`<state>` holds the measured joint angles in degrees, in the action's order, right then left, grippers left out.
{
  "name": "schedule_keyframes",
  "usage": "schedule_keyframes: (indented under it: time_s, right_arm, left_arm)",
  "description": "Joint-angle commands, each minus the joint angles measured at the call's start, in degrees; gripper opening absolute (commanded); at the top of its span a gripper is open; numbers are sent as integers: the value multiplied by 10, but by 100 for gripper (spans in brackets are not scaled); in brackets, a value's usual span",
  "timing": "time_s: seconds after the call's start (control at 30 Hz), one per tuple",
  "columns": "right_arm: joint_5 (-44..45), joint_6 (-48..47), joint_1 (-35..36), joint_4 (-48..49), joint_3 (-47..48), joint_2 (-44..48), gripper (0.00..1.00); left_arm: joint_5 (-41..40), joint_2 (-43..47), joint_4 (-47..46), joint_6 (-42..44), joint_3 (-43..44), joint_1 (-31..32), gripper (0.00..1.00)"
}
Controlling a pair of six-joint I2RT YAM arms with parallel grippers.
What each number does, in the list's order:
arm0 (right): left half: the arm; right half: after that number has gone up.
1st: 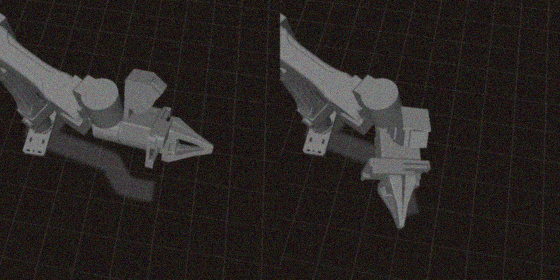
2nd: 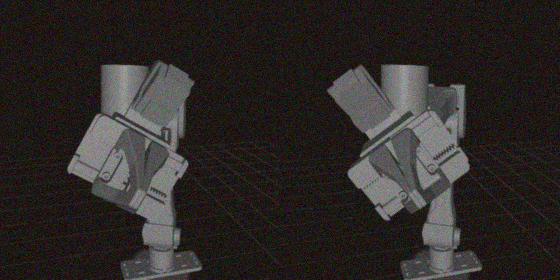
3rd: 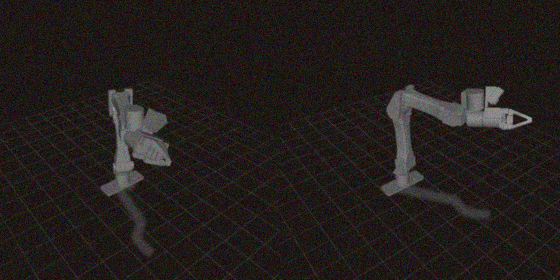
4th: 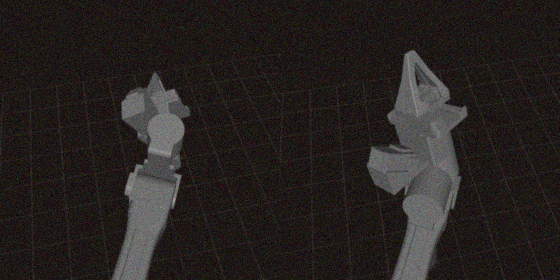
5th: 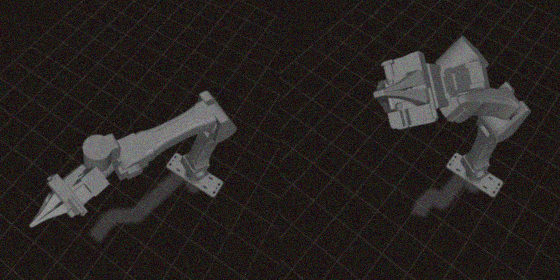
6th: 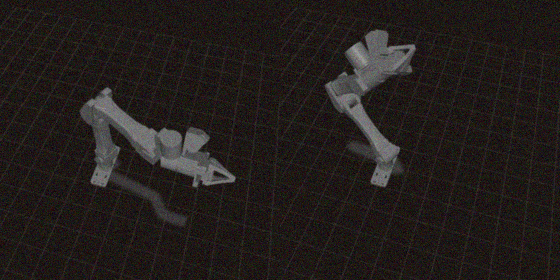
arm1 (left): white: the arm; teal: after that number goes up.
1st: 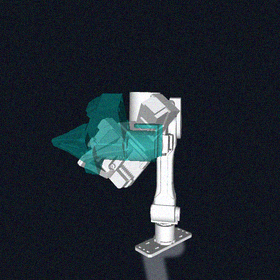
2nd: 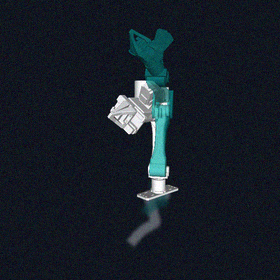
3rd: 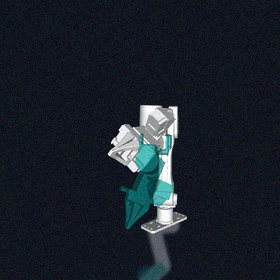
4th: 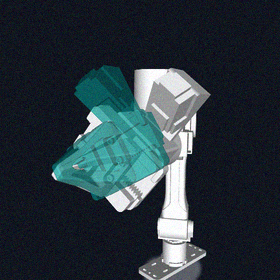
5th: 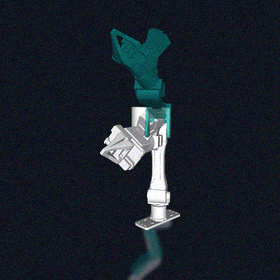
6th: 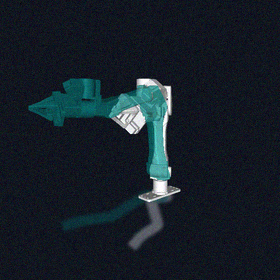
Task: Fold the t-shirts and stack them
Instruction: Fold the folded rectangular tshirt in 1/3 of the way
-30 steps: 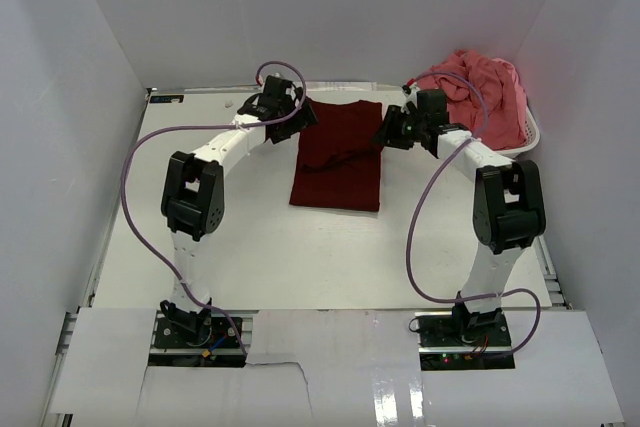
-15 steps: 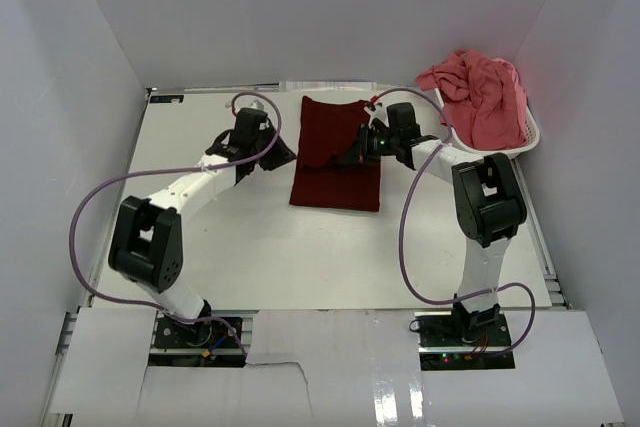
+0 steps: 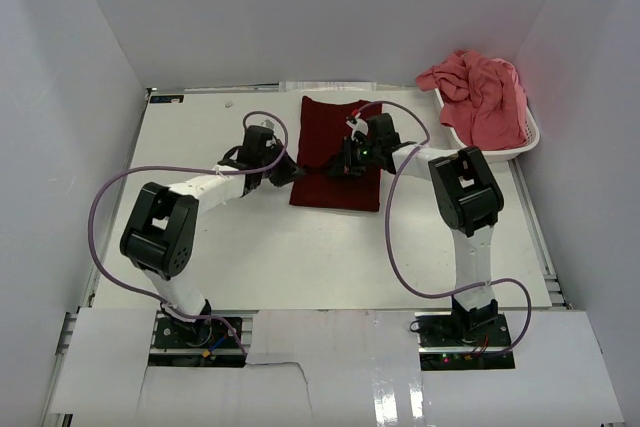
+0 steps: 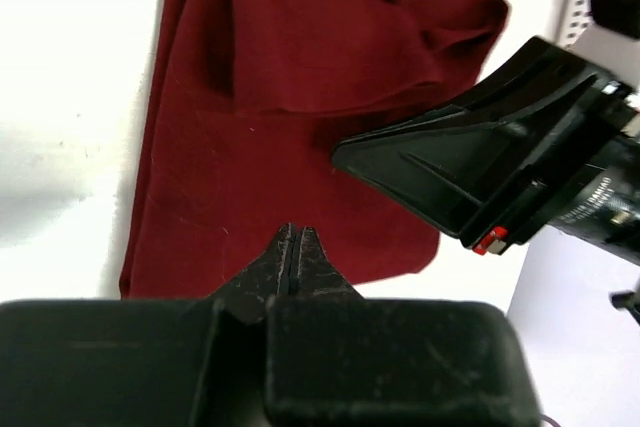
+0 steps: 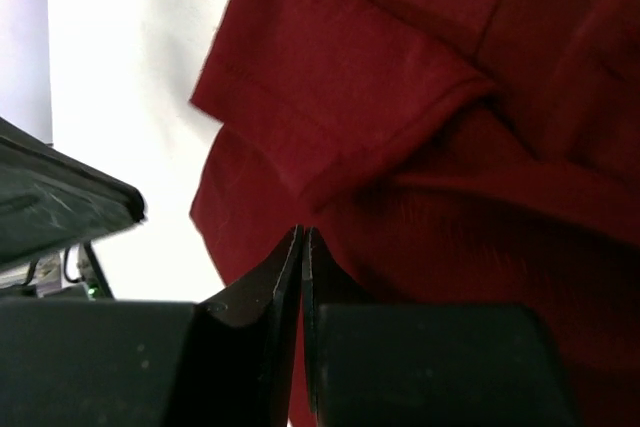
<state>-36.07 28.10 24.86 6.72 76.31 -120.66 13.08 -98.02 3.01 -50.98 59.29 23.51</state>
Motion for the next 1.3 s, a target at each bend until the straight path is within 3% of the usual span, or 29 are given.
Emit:
schedule_keyframes:
  time_s: [0.0,0.57,0.67,0.9,0.93,1.0,1.07,1.2,1.27]
  right_arm:
    - [30,-15,15,2,44,-19,8]
    - [97,-31,25,-28,106,-69,8]
    - [114,-45,23,-52,149,-90,8]
    - [119,-52,8,-144,389,-200,11]
    - [121,-51,7,-152,449,-226,13]
    - [116,-46,-1,-171,502,-248,16]
    - [103,-42,-10,-169,536,-258,25]
    - [92,-56,-26,-138,467,-175,31]
    - [101,-68,-30,-126,394,-131,43]
  left_arm:
    - [8,-22,-44,-4,-1,8,0]
    - [-76,-130,11,37,41,80,0]
    - [-83,-140,18,40,42,80,0]
    - [-98,-140,34,40,29,83,0]
    - [-99,-139,35,41,29,83,0]
    - [-104,-134,41,42,26,84,0]
    - [-106,-132,45,43,23,84,0]
    - [-114,-113,58,50,32,85,0]
    - [-122,-94,80,62,48,84,0]
